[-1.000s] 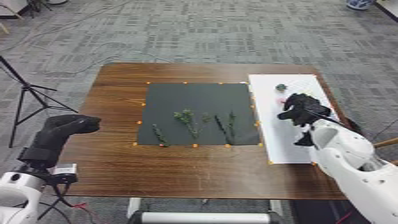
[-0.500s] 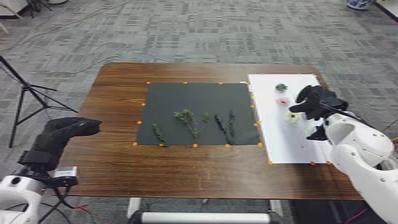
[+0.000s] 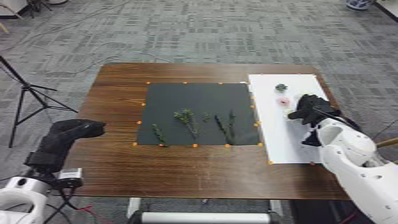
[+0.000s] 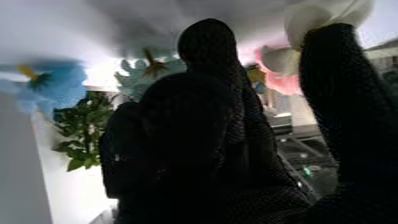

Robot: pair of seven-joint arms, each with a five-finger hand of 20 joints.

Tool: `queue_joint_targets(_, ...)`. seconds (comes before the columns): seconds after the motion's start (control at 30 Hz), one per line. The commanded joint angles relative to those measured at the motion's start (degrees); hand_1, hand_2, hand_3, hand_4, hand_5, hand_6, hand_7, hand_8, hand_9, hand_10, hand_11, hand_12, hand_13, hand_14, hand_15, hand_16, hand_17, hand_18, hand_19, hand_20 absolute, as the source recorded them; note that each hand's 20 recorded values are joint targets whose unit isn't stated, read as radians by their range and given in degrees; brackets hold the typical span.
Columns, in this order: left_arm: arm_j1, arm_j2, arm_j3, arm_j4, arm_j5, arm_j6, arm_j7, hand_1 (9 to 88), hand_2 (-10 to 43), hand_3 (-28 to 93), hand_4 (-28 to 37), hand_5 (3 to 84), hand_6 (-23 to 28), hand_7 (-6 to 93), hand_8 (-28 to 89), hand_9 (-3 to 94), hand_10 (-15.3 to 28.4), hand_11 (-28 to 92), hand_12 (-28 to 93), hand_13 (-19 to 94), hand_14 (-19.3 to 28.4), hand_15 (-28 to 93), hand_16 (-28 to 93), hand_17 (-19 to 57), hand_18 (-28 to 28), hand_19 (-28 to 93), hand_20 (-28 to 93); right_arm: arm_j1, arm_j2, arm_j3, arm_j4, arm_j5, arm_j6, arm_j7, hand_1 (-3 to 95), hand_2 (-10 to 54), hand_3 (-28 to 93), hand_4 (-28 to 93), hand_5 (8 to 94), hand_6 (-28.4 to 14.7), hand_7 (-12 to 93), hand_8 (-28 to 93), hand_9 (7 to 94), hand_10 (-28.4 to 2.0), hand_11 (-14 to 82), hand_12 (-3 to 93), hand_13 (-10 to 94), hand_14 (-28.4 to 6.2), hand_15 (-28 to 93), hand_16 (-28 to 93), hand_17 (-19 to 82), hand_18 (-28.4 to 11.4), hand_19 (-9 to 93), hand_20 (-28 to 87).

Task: Arrange flowers

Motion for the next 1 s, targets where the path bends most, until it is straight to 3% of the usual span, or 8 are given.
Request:
queue_joint_targets(0.03,0.0,0.10,-0.46,0.19,-0.86,-0.41,0.56,27.0,-5.5,69,-19.1,59.3,-0.6,23.2,-9,55.9,14.3,24,16,46,18.0,28,3,2.1,16.9,28,29,-2.2,0.9,-4.6,-0.8,8.2,4.1,-0.2,55.8,-9.5,53,-12,71.0,-1.7,29,23,89.3,-10.6,36.7,27.5,94,-2.5,54,30,68,-10.0,93,46)
queue_joint_targets(0.2,0.1,0.80,-1.40,0.97,-2.35,1.16,0.47,27.5,-5.1,68,-19.0,59.4,-0.6,23.4,-9,55.9,14.2,24,16,46,18.0,28,3,2.2,16.9,28,29,-2.2,3.8,-2.7,-5.3,10.7,4.4,-0.6,60.0,-9.5,55,-15,74.7,-2.3,31,22,91.1,-10.1,36.6,27.8,94,-2.2,57,28,70,-9.8,93,48)
queue_joint_targets(0.33,2.0,1.05,-4.56,1.09,-3.08,2.69,0.98,27.7,-4.8,68,-19.0,59.4,-0.6,23.6,-9,56.1,14.2,24,16,46,18.0,28,3,2.2,16.8,28,29,0.0,5.4,-1.2,-10.6,12.7,6.2,-1.4,60.9,-9.5,56,-16,75.4,-2.7,31,21,91.4,-9.8,36.4,27.8,94,-2.0,58,27,70,-9.5,93,49)
queue_joint_targets(0.4,3.5,1.00,-6.10,1.44,-3.45,4.98,1.56,27.6,-4.4,68,-19.0,59.6,-0.5,23.6,-9,56.3,14.4,24,16,46,18.1,29,3,2.5,16.7,28,28,3.7,4.9,-2.8,-12.6,14.8,5.9,-2.3,60.9,-9.5,56,-16,75.6,-2.8,31,21,91.6,-9.8,36.1,27.8,94,-2.0,58,27,70,-9.4,93,49)
queue_joint_targets(0.5,3.0,1.54,-5.70,4.10,-4.92,10.32,3.10,27.7,-4.1,68,-19.4,60.3,-0.4,23.8,-9,57.4,14.4,24,16,47,17.8,29,3,3.9,16.2,27,28,11.2,1.7,-6.9,-14.5,16.8,1.0,-3.5,60.7,-9.5,56,-16,75.6,-3.1,31,21,91.7,-9.7,36.0,28.0,94,-1.7,58,27,70,-9.0,93,50)
queue_joint_targets(0.6,1.2,3.18,-2.14,7.04,-13.58,18.83,6.41,25.9,-0.9,70,-22.3,62.3,-0.1,24.0,-9,59.0,14.4,25,16,48,17.6,26,1,6.4,15.0,23,25,18.8,-4.0,-13.4,-12.9,15.5,-3.1,-6.0,60.6,-9.5,56,-16,75.6,-3.3,31,20,91.6,-9.7,35.0,27.7,94,-1.6,57,28,70,-8.9,93,50)
queue_joint_targets(0.7,-1.8,4.71,2.51,8.51,-21.45,24.86,9.74,24.2,5.2,71,-26.2,62.4,-0.1,23.8,-9,59.2,14.6,24,15,47,17.3,24,1,6.9,14.2,21,24,23.5,-9.5,-18.7,-11.4,13.9,-6.2,-8.2,60.5,-9.5,57,-16,75.6,-3.3,31,20,91.5,-9.7,34.2,27.5,94,-1.6,57,28,69,-8.8,93,50)
queue_joint_targets(1.0,-6.4,6.54,7.09,9.20,-16.70,21.63,8.33,22.5,10.4,72,-28.2,61.5,-0.5,24.0,-9,58.8,14.1,24,15,47,16.9,24,2,6.5,14.2,21,24,25.6,-26.4,-25.5,-4.9,3.9,-14.8,-10.1,59.5,-9.5,58,-17,75.4,-2.7,33,19,91.9,-9.5,32.9,27.3,94,-1.6,56,29,69,-8.9,93,51)
